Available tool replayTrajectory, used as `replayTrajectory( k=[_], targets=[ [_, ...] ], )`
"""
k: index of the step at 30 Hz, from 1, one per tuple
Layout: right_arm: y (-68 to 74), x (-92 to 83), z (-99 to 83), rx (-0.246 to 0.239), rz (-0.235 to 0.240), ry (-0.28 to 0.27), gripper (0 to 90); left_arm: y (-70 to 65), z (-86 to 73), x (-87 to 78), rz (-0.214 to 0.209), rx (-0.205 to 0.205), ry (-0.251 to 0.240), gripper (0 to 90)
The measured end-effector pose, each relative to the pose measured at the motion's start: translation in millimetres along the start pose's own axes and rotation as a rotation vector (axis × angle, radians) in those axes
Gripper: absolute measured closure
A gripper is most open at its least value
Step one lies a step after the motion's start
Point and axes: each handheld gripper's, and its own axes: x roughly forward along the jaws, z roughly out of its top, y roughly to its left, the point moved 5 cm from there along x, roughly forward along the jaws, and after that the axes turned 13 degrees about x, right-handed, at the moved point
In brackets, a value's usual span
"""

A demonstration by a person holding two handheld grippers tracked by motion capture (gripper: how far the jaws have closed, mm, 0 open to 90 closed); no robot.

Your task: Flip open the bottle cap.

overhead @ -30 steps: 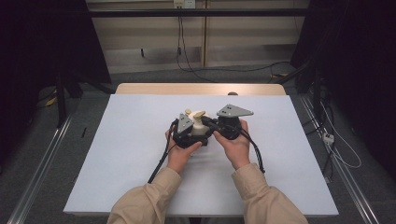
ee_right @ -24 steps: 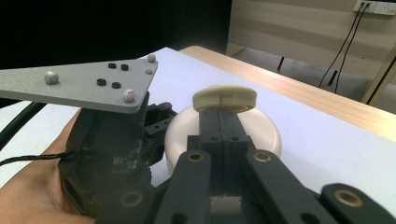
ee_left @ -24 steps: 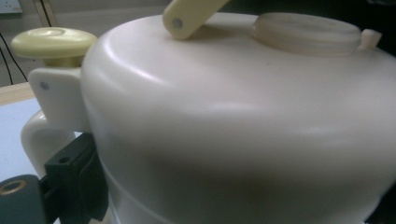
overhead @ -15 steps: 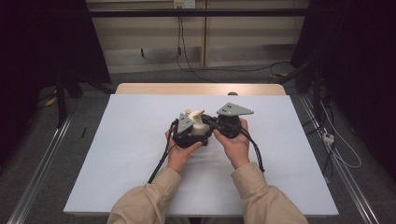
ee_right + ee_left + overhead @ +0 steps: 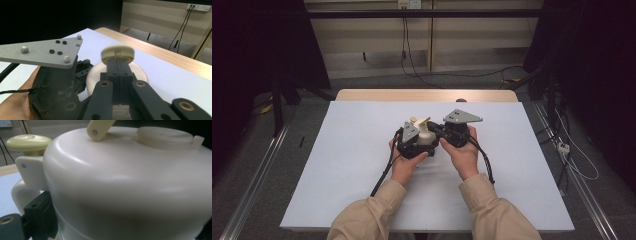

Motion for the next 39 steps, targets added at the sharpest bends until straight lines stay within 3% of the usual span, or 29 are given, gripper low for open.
replayTrajectory(
  k=[39],
  targets=[
    [0.2, 8.3, 5.1, 0.003, -0.004, -0.01, 90.0, 0.0, -0.1, 0.0, 0.001, 0.001, 0.001, 5.3]
  ],
)
